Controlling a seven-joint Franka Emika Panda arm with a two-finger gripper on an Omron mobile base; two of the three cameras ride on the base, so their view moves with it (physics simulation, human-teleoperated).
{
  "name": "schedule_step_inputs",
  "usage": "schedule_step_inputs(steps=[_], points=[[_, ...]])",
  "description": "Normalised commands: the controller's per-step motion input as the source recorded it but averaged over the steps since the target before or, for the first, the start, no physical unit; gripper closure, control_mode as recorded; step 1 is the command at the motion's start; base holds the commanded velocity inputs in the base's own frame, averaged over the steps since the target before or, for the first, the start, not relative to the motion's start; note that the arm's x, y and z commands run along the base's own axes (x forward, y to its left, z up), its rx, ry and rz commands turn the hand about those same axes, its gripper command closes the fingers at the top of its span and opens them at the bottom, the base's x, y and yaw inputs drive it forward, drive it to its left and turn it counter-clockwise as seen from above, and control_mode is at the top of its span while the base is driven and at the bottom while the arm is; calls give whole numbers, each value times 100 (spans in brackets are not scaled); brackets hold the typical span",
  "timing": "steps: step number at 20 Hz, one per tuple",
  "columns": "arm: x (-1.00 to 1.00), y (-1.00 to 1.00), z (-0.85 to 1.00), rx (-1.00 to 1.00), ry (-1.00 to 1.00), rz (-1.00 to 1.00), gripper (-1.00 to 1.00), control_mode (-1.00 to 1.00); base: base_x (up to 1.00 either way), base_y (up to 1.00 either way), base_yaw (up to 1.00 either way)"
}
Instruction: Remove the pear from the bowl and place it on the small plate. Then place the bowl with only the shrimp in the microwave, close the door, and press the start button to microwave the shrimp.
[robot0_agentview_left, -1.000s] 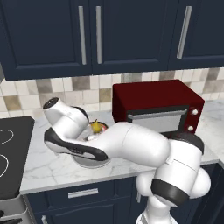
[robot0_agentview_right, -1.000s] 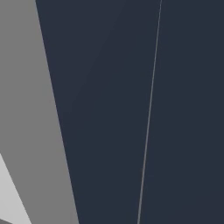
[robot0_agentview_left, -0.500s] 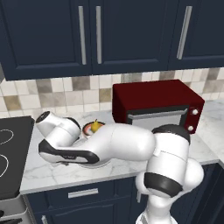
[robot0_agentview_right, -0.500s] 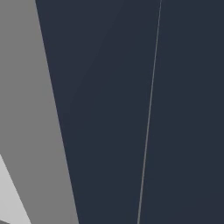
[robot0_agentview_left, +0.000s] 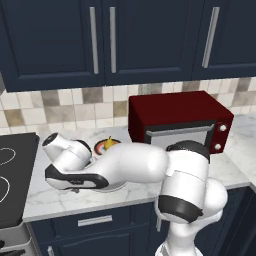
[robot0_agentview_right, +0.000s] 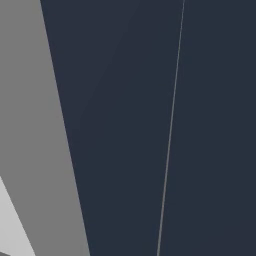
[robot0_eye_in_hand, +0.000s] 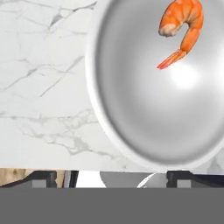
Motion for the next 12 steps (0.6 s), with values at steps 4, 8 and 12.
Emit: schedule_step_inputs(steps=[4, 8, 12], points=[[19, -9, -23, 0, 0, 0, -100, -100, 0, 0, 0], [22, -1, -25, 0, 0, 0, -100, -100, 0, 0, 0], [21, 0, -29, 0, 0, 0, -100, -100, 0, 0, 0]])
